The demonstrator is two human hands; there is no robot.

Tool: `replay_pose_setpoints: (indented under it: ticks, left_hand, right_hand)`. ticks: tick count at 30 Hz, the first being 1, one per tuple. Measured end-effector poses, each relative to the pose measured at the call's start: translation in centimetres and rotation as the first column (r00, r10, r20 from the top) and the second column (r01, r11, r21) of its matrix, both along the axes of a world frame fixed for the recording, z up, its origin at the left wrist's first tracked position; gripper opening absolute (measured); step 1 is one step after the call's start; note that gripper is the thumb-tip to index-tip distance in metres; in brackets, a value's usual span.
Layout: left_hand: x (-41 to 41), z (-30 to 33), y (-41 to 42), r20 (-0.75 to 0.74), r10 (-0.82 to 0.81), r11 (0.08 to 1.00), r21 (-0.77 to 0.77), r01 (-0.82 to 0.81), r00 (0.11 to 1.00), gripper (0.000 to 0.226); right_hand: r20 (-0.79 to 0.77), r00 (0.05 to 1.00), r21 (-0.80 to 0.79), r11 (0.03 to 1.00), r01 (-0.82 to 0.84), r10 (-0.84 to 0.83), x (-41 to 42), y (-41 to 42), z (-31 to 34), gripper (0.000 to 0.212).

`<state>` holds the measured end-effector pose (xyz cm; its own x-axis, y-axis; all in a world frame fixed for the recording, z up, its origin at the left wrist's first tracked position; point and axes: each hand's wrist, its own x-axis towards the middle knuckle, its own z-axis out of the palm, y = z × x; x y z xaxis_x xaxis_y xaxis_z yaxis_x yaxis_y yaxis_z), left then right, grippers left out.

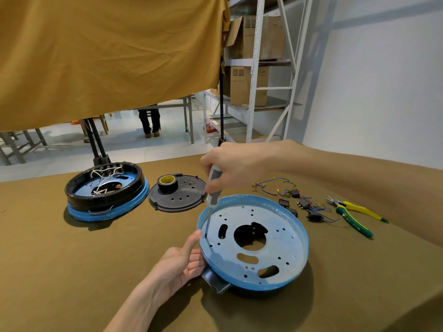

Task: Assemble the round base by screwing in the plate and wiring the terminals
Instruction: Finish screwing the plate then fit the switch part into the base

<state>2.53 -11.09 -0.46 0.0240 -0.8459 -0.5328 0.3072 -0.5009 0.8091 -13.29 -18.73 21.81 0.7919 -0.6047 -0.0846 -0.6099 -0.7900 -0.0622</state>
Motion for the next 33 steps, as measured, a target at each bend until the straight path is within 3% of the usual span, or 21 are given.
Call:
replay_pose_setpoints:
  ticks: [3,7,10,14,18,21,25,28,30,33]
  left_hand:
    - [-0.1,0.1,0.1,0.002,-0.004,1.000,-0.010,0.004,1.000,0.079]
    - [-0.2,0.2,0.3,-0.004,0.001,1.000,-0.021,-0.002,1.000,0.079]
    - [-0.3,0.2,0.3,-0.004,0.004,1.000,-0.018,-0.004,1.000,0.078]
    - [-0.1,0.2,0.3,-0.008,-0.003,1.000,-0.025,0.003,1.000,0.076]
    - [-0.1,0.2,0.4,0.002,-0.004,1.000,-0.030,0.004,1.000,0.077]
    - [-0.1,0.2,0.3,-0.003,-0.011,0.999,-0.030,0.011,1.000,0.076]
    - [0.0,-0.1,0.2,-0.020,0.004,0.999,-0.039,-0.005,1.000,0.077]
    - [0.1,-0.3,0.1,-0.015,-0.008,0.999,-0.039,0.008,1.000,0.080]
    - [0.1,-0.4,0.0,-0.004,-0.013,1.000,-0.028,0.013,1.000,0.080]
    - [0.1,-0.4,0.0,-0.016,-0.013,0.999,-0.031,0.013,1.000,0.080]
  right_hand:
    - [0.051,0.996,-0.029,0.997,0.076,-0.074,0.0,0.1,-0.5,0.036]
    - [-0.038,0.999,0.053,0.998,0.018,-0.016,-0.4,0.4,0.2,0.028]
    - [0.002,0.998,-0.027,0.998,-0.064,0.064,-0.5,0.4,0.1,0.020]
    - [0.016,1.000,-0.091,0.996,0.024,-0.022,0.3,0.2,-0.6,0.035]
    - [-0.105,0.994,0.079,0.996,0.029,-0.021,-0.2,0.0,0.5,0.030]
    - [-0.033,0.999,0.072,0.997,-0.031,0.034,-0.5,-0.1,0.3,0.018]
    - [0.041,0.998,-0.063,0.997,0.049,-0.047,-0.6,-0.4,-0.9,0.035]
    - [0.005,0.997,0.020,0.997,0.073,-0.073,-1.0,-0.6,-0.9,0.035]
    - [-0.018,1.000,0.049,0.999,0.015,-0.014,-1.1,-0.6,-0.8,0.028]
    - [0.028,0.998,-0.035,0.998,-0.050,0.051,-0.9,-0.4,-0.6,0.024]
